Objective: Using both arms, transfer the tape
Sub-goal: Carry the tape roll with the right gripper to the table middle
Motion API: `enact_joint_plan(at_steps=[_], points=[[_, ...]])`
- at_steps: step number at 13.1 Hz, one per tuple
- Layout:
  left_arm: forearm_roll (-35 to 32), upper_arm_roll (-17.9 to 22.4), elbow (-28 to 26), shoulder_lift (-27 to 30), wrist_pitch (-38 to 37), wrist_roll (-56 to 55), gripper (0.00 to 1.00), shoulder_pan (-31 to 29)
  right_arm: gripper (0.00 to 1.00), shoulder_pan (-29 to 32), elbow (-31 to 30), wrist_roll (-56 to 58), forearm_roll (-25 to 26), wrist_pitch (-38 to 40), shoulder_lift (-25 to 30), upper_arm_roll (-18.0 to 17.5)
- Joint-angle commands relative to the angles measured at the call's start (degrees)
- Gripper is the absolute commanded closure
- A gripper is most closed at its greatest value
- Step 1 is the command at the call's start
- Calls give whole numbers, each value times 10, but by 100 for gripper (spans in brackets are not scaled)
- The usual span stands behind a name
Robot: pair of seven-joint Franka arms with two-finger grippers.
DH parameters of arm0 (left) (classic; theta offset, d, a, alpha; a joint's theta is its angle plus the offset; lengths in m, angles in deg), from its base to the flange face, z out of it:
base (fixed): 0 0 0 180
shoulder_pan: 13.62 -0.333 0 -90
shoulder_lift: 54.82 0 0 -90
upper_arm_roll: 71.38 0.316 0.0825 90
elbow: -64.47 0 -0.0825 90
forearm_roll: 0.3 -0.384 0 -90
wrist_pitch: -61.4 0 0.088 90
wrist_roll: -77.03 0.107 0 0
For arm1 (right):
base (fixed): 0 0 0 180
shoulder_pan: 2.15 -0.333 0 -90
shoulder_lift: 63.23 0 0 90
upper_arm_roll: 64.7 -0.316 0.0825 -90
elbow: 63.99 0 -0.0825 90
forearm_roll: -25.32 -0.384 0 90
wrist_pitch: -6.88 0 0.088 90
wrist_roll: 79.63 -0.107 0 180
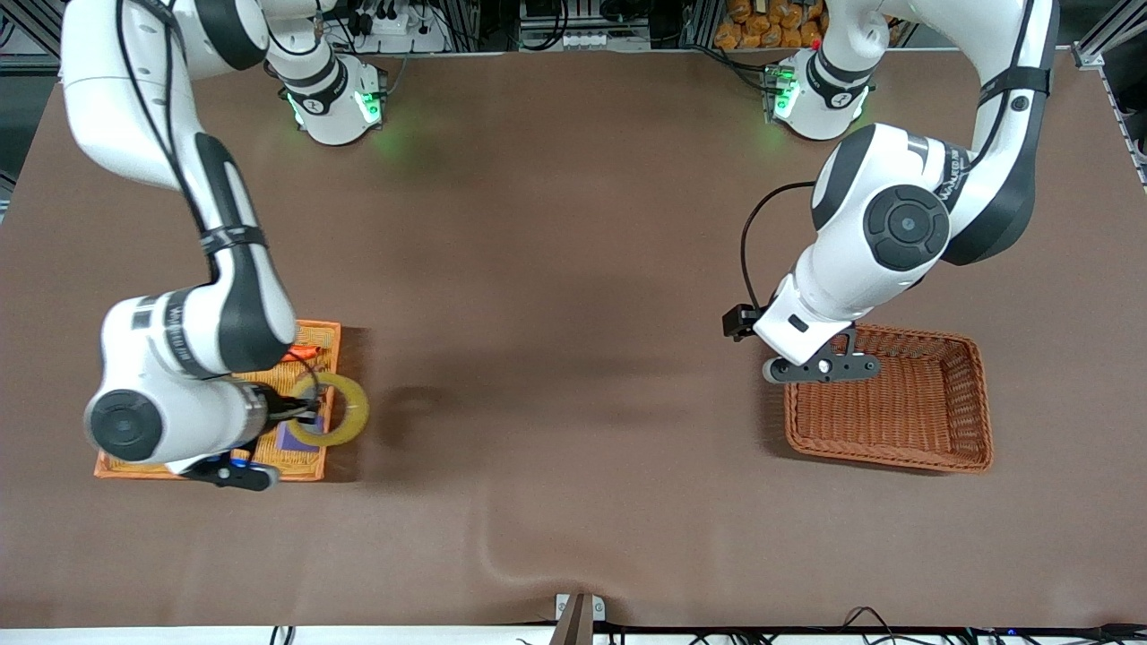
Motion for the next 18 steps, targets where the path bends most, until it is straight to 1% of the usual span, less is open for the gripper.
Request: enact_joint_plan(at_steps=[1, 3, 6, 7, 8, 9, 10, 12, 13, 14, 16, 18], points=[[1, -1, 2, 4, 3, -1, 0, -5, 100, -38, -8, -109, -54, -35, -3, -7], [1, -1, 2, 7, 3, -1, 0, -7, 100, -86, -20, -165, -69, -68, -7, -7], [0, -1, 6, 7, 3, -1, 0, -8, 100, -155, -72, -248, -70, -145, -10, -6], [0, -1, 6, 7, 3, -1, 0, -8, 100, -174, -86, -272, -64, -157, -11, -6], [0, -1, 6, 10, 3, -1, 0, -7, 100, -207, -93, -291, -59, -162, -18, -3], [0, -1, 6, 14, 2, -2, 0, -8, 100, -234, -96, -304, -55, -165, -32, 2], [0, -1, 5, 19, 1, -2, 0, -9, 100, -249, -95, -320, -47, -173, -44, 3], [0, -1, 7, 15, 2, -2, 0, -8, 100, -253, -95, -329, -47, -188, -53, 3], [0, -1, 6, 15, 3, -2, 0, -7, 43, -247, -95, -331, -50, -188, -53, 3], [0, -1, 6, 14, 3, -2, 0, -7, 0, -246, -93, -326, -45, -188, -53, 3], [0, -1, 6, 12, 4, -4, 0, -4, 0, -243, -91, -323, -27, -184, -49, 5], [2, -6, 6, -4, 29, -10, 0, 3, 0, -216, -88, -301, -4, -174, -35, 8]])
